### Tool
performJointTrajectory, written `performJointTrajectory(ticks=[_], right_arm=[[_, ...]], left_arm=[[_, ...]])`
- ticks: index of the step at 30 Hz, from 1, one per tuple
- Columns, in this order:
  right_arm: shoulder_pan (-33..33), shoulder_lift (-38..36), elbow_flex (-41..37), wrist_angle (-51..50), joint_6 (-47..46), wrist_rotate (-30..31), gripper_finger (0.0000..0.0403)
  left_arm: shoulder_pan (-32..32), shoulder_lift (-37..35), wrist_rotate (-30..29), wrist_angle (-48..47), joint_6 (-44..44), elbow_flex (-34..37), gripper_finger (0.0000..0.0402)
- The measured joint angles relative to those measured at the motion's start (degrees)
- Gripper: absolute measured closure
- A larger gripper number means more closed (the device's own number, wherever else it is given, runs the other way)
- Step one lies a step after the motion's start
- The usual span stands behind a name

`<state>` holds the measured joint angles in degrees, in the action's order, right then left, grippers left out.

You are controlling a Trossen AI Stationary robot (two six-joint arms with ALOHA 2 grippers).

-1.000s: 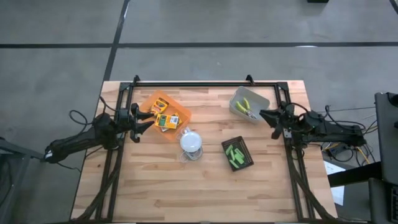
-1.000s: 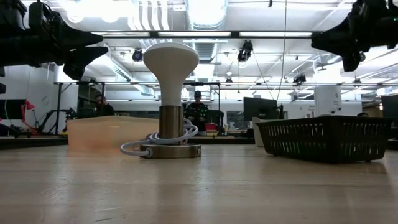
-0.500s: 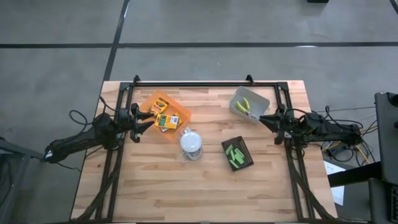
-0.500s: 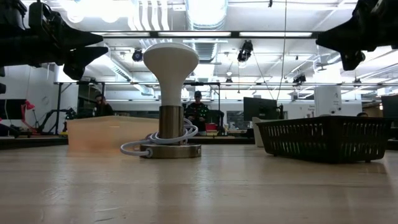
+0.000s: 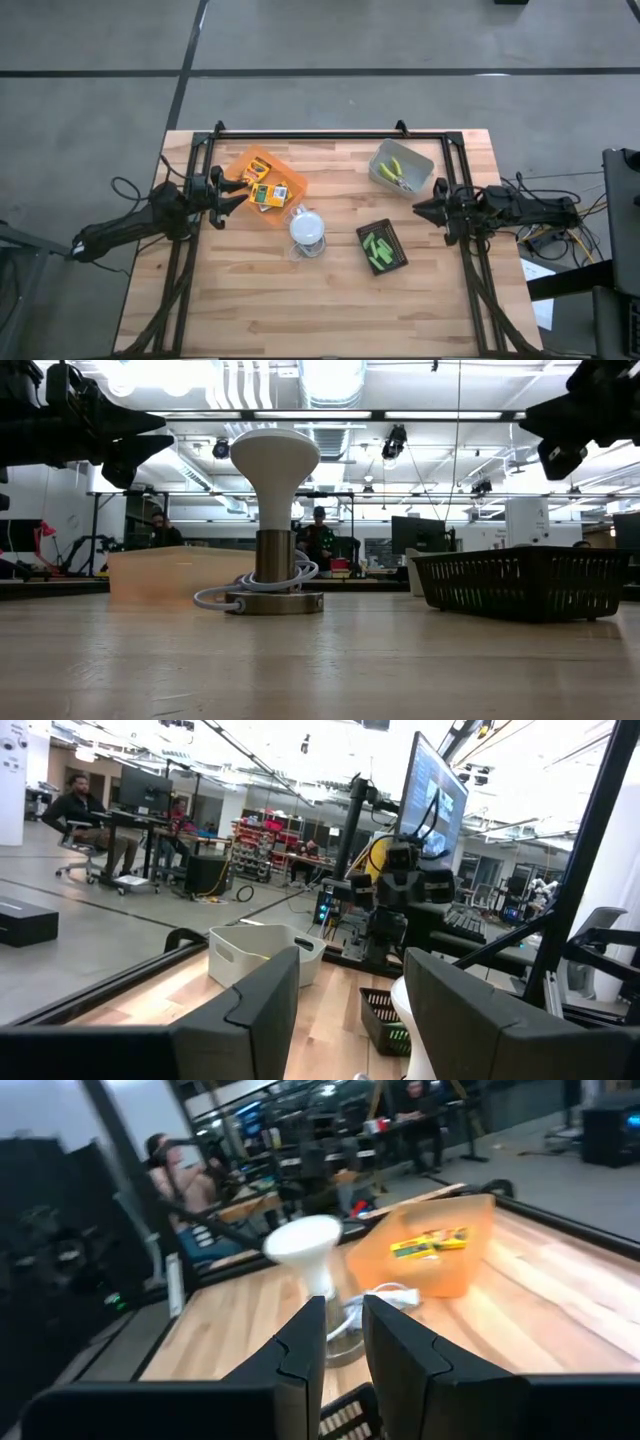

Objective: Pick & Place School Supplies
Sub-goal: Return to Home Position

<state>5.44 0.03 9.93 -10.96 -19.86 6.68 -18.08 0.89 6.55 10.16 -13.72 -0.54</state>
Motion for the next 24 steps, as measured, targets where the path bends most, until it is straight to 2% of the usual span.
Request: performJointTrajectory(ticks=[8, 16, 24], right_arm=[[2.9, 0.0, -2.2, 1.2, 0.5, -0.7, 0.0335], [3.2, 0.0, -9.4, 12.7, 0.1, 0.7, 0.0335], [3.2, 0.1, -9.4, 12.8, 0.4, 1.2, 0.0335]], left_arm=[[0.0, 0.0, 0.0, 0.0, 0.0, 0.0, 0.0213], [0.0, 0.0, 0.0, 0.0, 0.0, 0.0, 0.0213], [0.0, 0.0, 0.0, 0.0, 0.0, 0.0, 0.0213]])
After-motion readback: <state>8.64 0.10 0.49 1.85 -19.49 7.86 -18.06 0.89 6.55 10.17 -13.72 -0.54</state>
